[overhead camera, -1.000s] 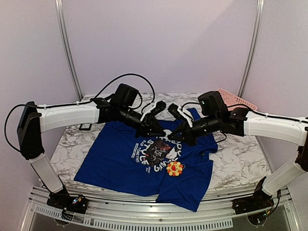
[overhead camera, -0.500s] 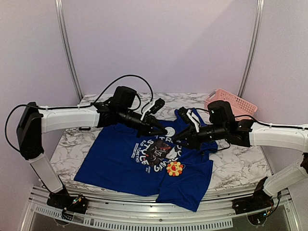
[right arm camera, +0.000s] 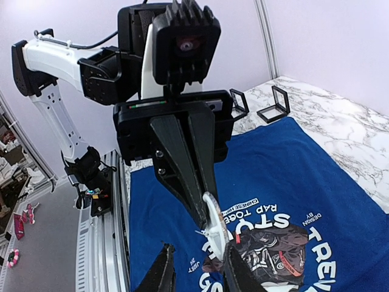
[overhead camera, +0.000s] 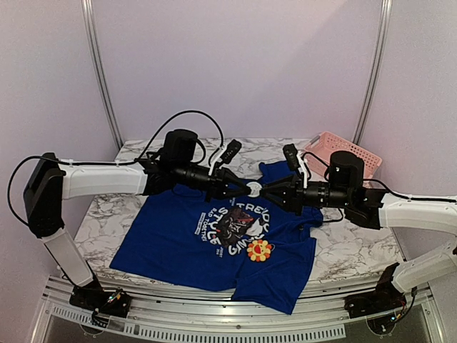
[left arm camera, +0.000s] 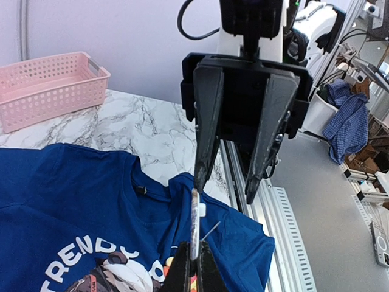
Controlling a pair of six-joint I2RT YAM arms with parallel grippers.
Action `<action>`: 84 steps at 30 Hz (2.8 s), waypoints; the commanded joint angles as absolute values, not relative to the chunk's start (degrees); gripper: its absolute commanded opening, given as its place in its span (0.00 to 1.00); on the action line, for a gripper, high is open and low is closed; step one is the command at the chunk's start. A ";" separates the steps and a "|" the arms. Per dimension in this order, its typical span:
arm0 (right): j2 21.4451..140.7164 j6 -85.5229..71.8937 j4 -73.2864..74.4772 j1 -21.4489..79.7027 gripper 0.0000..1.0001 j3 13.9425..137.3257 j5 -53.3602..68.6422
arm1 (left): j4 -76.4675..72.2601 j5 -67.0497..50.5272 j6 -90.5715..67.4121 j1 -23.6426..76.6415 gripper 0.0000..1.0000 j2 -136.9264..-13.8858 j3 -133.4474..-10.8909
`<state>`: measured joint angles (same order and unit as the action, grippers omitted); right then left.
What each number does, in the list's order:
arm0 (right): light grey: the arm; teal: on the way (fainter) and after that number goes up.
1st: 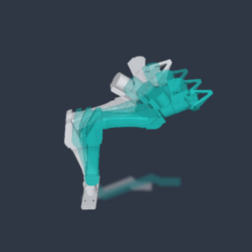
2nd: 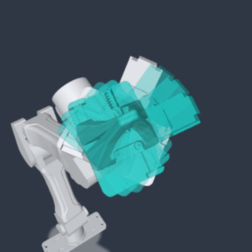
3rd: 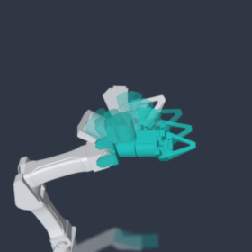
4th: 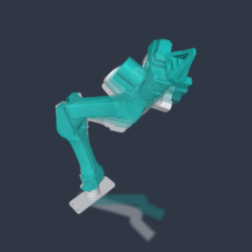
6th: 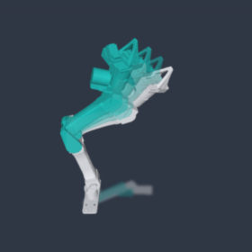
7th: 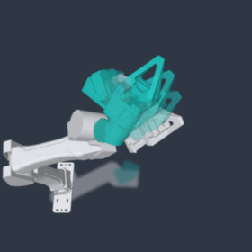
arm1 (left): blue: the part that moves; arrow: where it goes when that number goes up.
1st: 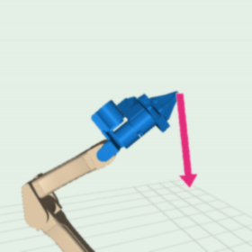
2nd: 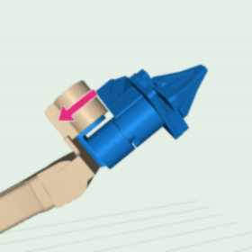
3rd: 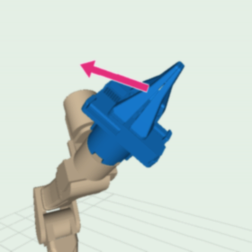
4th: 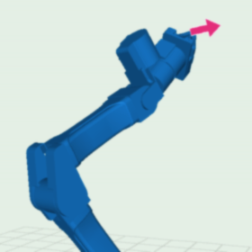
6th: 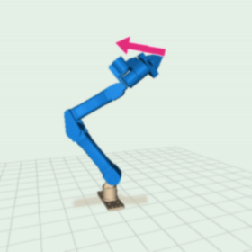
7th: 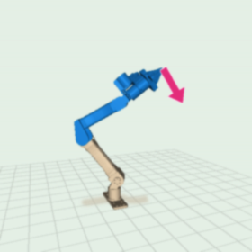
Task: Pin the brooch onto the clothing
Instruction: Pass from the left arm to the right
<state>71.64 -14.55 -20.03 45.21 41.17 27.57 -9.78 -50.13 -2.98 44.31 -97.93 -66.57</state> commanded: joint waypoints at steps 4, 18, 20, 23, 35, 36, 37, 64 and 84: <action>73.49 -16.90 -24.97 44.05 0.19 41.12 27.43 | -13.96 -50.78 -5.32 44.21 0.00 -95.91 -65.09; 76.26 -18.85 -25.81 42.22 0.22 40.81 29.71 | -18.37 -51.50 -7.88 44.21 0.00 -96.15 -64.07; 76.41 -18.81 -27.15 42.26 0.20 40.85 30.96 | -18.58 -51.51 -8.04 44.24 0.00 -96.31 -64.07; 77.54 -18.51 -27.87 42.24 0.18 41.66 32.77 | -19.22 -51.62 -8.44 44.37 0.00 -96.63 -64.14; 79.44 -18.73 -29.40 42.02 0.12 42.68 35.14 | -19.59 -51.16 -9.42 44.74 0.00 -97.45 -64.07; 79.09 -18.79 -29.41 41.88 0.12 42.59 34.87 | -19.60 -51.20 -9.50 44.74 0.00 -97.49 -64.07; 78.88 -18.80 -29.47 41.70 0.13 42.35 34.81 | -19.68 -51.19 -9.56 44.74 0.00 -97.54 -64.07; 80.29 -20.45 -32.11 41.05 0.00 41.72 36.39 | -19.44 -48.80 -9.10 45.62 0.10 -98.06 -63.54; 91.27 -33.55 -8.71 38.06 0.00 41.07 -4.77 | -11.47 2.69 57.48 42.10 0.61 -101.28 -47.13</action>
<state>87.94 -28.53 -7.94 38.87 41.98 -0.32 -6.68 -7.53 41.34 43.81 -99.92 -52.84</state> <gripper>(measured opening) 0.019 0.605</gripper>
